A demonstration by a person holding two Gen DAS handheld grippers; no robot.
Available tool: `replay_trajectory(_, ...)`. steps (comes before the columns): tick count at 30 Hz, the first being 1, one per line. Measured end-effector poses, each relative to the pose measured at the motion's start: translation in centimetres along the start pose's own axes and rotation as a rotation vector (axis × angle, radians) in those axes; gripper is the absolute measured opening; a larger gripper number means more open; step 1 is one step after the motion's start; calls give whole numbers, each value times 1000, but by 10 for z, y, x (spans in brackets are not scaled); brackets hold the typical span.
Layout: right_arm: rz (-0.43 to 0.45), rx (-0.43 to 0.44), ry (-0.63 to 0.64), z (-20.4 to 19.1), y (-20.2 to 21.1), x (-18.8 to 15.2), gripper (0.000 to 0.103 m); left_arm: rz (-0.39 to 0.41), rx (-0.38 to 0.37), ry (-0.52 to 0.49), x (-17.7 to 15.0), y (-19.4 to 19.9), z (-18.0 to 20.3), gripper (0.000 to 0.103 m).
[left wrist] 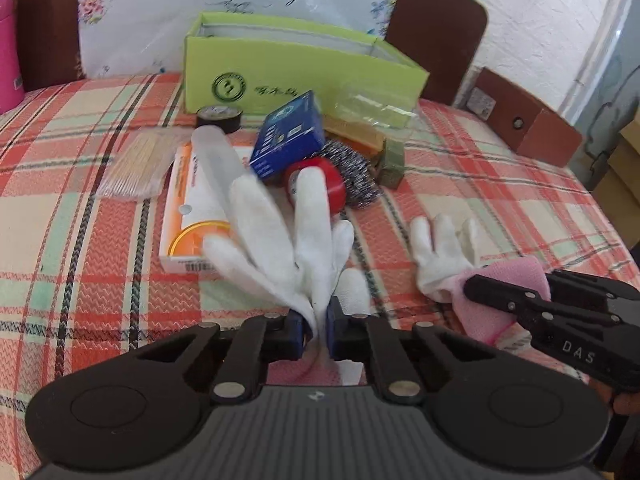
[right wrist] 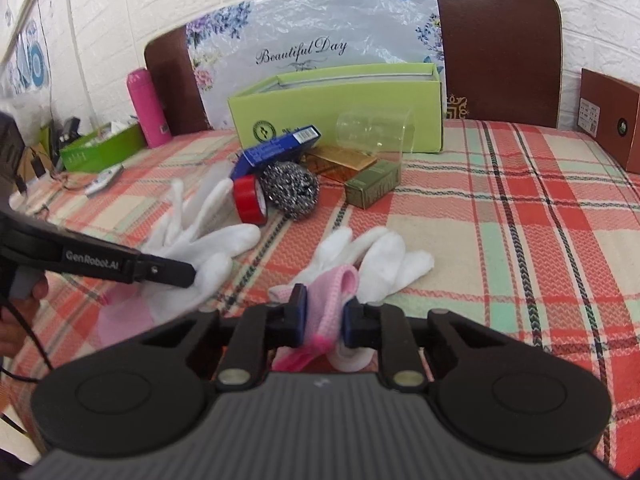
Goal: Organize objects
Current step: 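Grasp the pink cuff of a glove with the right tool while the left tool grasps the other glove, then lower both gloves into the lime-green box and open both tools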
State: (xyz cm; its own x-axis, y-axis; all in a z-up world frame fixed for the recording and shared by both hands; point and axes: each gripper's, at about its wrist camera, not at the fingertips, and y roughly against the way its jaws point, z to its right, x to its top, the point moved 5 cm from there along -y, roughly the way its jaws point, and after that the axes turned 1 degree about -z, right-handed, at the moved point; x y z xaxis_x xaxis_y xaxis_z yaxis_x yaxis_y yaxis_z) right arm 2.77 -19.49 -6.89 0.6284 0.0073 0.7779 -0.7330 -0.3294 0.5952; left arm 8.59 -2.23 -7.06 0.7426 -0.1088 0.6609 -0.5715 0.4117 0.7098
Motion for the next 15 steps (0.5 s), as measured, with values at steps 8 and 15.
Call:
replay_trajectory(8,126,57,2,7,21,54,16,150,-63,-29,49,39,5,10)
replay_trajectory(15,269,41,84,8,17,124,16,279,-38,-41,122,44,7,10)
